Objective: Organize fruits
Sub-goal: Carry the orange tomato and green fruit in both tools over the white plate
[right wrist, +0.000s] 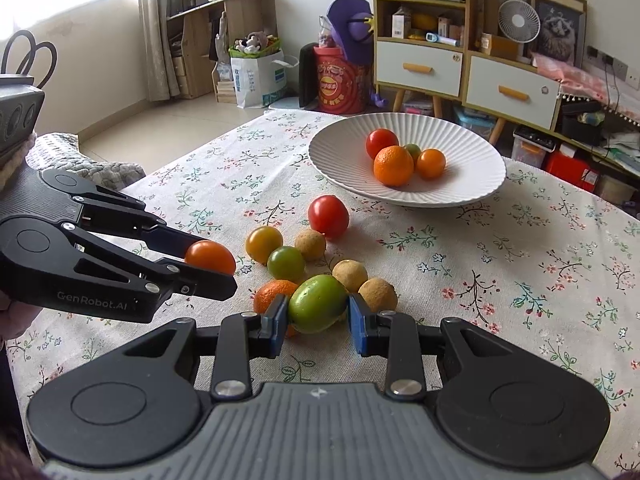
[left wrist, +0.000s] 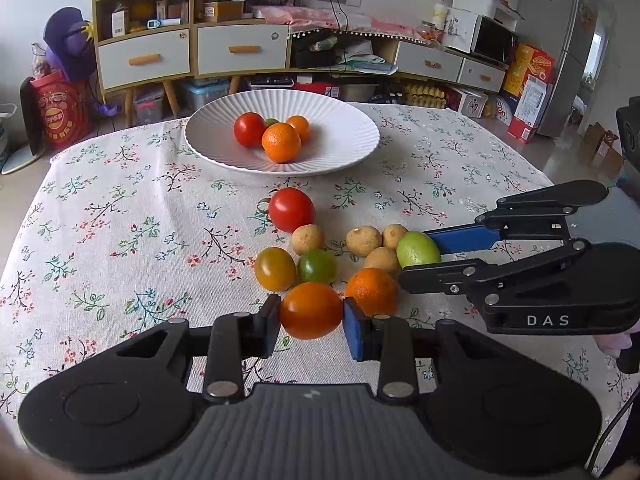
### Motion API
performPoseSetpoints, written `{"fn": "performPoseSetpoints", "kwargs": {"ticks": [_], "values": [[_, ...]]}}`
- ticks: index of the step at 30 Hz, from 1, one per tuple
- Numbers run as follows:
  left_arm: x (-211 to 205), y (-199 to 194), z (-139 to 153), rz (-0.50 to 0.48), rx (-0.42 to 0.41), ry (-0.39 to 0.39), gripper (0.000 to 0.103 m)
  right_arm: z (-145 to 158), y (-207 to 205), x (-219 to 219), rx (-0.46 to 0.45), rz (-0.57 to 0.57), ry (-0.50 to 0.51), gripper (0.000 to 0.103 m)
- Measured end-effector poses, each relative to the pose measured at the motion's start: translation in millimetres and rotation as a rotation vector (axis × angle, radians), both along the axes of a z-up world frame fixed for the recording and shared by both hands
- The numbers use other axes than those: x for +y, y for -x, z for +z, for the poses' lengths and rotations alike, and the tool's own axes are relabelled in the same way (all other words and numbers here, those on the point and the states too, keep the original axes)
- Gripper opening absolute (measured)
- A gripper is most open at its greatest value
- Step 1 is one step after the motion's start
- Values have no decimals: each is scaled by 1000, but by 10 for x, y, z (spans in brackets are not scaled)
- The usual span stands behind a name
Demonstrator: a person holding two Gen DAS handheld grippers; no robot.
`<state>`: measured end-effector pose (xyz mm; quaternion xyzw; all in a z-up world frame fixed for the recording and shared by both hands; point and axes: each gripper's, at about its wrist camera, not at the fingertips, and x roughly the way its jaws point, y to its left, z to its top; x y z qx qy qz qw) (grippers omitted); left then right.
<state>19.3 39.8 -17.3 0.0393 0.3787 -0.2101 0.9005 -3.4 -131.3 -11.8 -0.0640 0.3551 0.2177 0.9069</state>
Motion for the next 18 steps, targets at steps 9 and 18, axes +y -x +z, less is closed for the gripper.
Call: {"fn": "performPoseSetpoints", "kwargs": {"ticks": [9, 18], "values": [[-46, -105, 167, 41, -29, 24, 26, 145, -75, -50, -28, -26, -25, 29], [-108, -240, 269, 76, -47, 32, 26, 300, -247, -161, -78, -87, -50, 29]]}}
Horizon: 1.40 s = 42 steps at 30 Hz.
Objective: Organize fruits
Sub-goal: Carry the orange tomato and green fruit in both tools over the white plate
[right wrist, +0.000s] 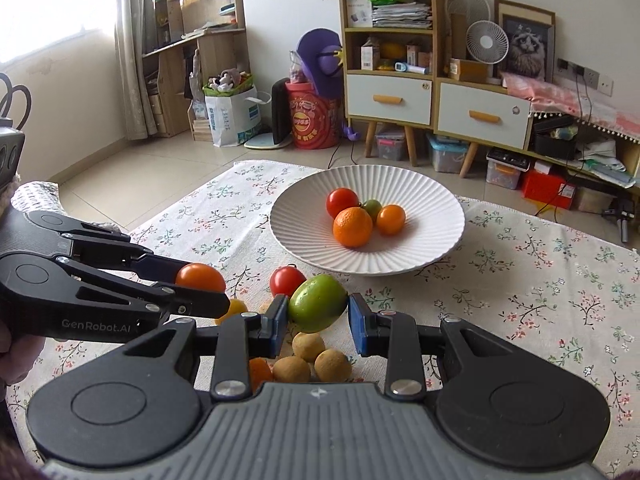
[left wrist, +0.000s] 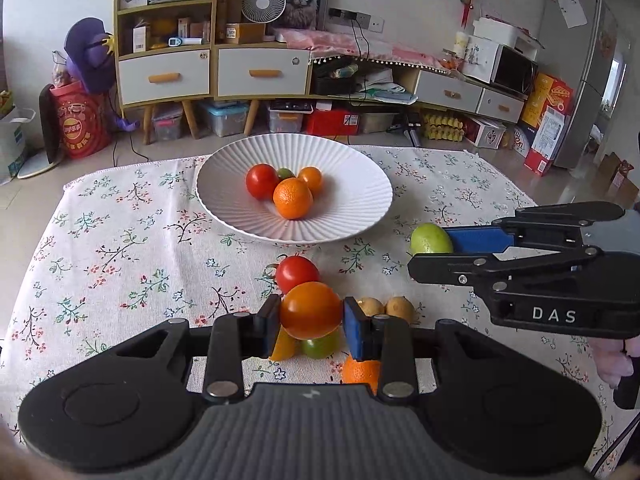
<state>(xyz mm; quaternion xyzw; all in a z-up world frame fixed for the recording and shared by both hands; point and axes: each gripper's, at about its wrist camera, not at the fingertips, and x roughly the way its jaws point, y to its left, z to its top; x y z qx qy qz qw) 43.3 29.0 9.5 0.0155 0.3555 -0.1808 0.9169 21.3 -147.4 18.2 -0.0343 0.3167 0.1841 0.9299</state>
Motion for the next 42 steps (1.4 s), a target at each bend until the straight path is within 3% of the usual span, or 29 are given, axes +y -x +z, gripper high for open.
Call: {"fn": "performPoseSetpoints", "kwargs": {"ticks": [14, 22, 28, 42], "values": [[-182, -411, 71, 63, -23, 10, 26, 20, -440, -161, 1, -70, -10, 29], [-227, -817, 5, 110, -54, -118, 26, 26, -747, -274, 41, -89, -79, 29], [-243, -1060, -100, 129, -39, -172, 26, -114, -864, -249, 60, -76, -23, 29], [-235, -1192, -159, 144, -25, -184, 26, -241, -1007, -188, 71, -50, 47, 29]]}}
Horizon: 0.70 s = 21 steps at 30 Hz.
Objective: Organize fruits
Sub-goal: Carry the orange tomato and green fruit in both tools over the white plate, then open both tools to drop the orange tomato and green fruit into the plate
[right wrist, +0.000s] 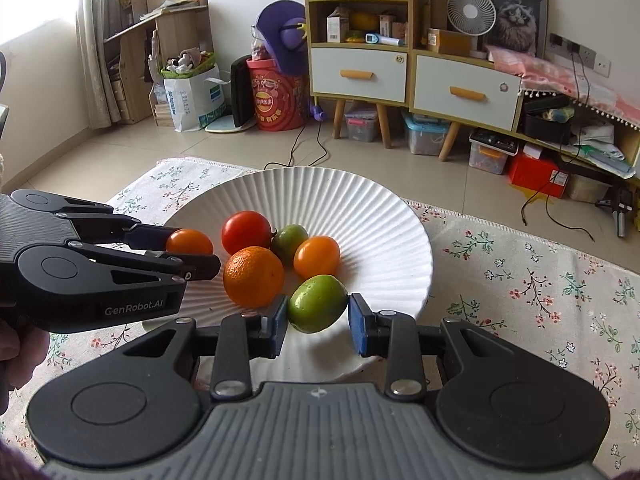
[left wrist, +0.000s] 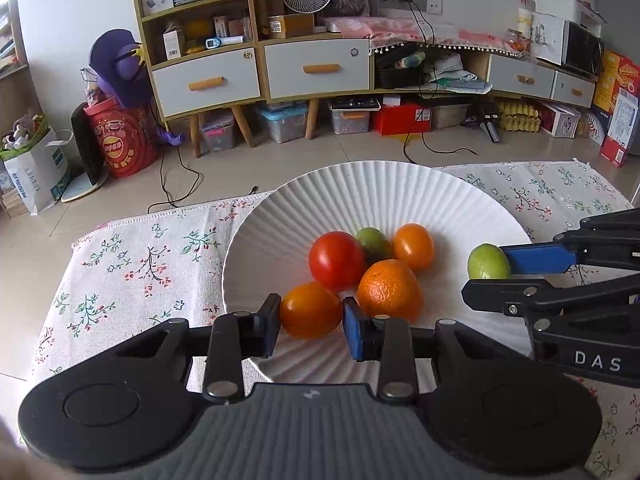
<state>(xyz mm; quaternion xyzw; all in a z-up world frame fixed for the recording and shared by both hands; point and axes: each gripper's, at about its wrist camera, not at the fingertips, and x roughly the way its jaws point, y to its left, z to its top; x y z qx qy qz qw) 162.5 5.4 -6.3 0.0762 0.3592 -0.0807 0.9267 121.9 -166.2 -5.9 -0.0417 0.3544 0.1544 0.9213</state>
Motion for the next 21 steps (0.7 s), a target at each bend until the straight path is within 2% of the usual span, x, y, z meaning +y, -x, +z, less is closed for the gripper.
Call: {"fn": "performPoseSetpoints", "kwargs": {"ticks": [10, 12, 16, 17, 19, 21], "values": [[-41, -13, 27, -6, -17, -1, 27, 12, 12, -5, -4, -5, 3, 30], [-42, -2, 35, 2, -28, -5, 31, 37, 24, -22, -10, -7, -3, 40], [-43, 41, 66, 13, -41, -7, 42, 87, 43, -56, -12, -15, -13, 43], [-38, 55, 74, 14, -46, -9, 46, 96, 50, -67, -11, -18, -16, 47], [-40, 79, 100, 17, -52, -10, 49, 117, 76, -88, -13, -32, -23, 58], [-30, 107, 132, 21, -55, -5, 53, 142, 95, -109, -13, -45, -31, 74]]}}
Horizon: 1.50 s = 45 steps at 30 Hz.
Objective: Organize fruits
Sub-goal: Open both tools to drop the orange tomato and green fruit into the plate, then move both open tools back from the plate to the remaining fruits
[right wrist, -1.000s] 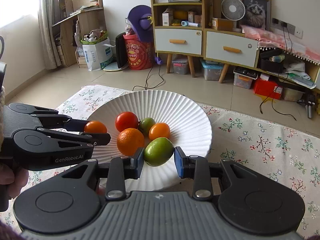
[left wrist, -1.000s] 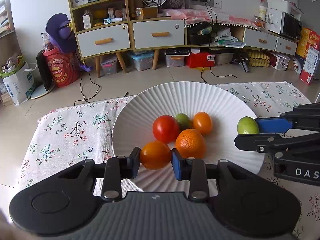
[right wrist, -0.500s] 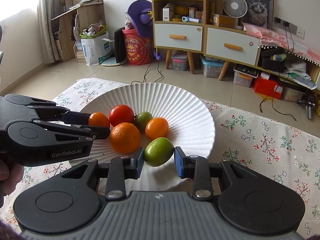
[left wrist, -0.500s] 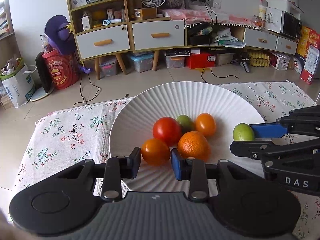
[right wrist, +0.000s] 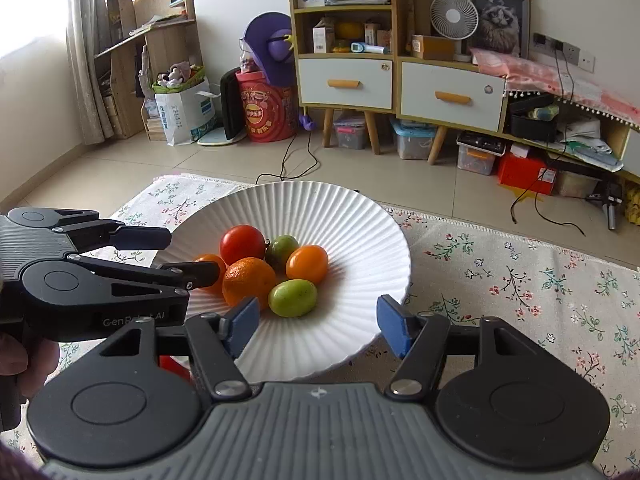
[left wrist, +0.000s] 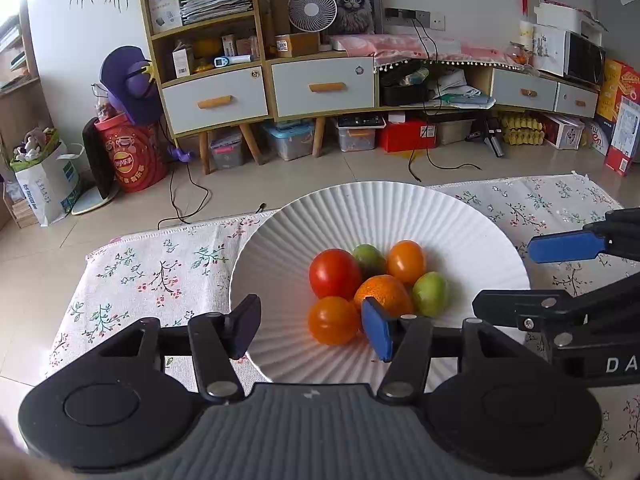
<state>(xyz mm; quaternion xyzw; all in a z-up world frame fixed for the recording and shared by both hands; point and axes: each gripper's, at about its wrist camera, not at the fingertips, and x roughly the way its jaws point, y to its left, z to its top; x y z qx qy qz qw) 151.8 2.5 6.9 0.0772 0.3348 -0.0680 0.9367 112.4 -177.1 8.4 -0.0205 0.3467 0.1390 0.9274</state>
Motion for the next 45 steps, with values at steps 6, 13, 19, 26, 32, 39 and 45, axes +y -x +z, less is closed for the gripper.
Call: {"fn": "performPoseSetpoints", "kwargs": {"ticks": [6, 13, 19, 26, 32, 39, 45], "values": [[51, 71, 90, 16, -2, 35, 66, 92, 105, -7, -13, -32, 34, 84], [72, 212, 156, 8, -8, 28, 80, 170, 226, -70, -22, -63, 10, 102], [117, 315, 212, 27, 6, 38, 95, 213, 340, -61, -13, -74, -12, 102], [191, 460, 242, 41, 16, 39, 97, 205, 462, -67, 40, -64, -83, 102], [258, 583, 234, 53, 33, 48, 97, 226, 573, -47, 33, -72, -109, 102], [379, 758, 187, 63, 38, 63, 97, 129, 699, -68, 67, -60, -141, 102], [441, 912, 106, 63, 40, 70, 97, 18, 836, -15, 92, -8, -99, 102]]}}
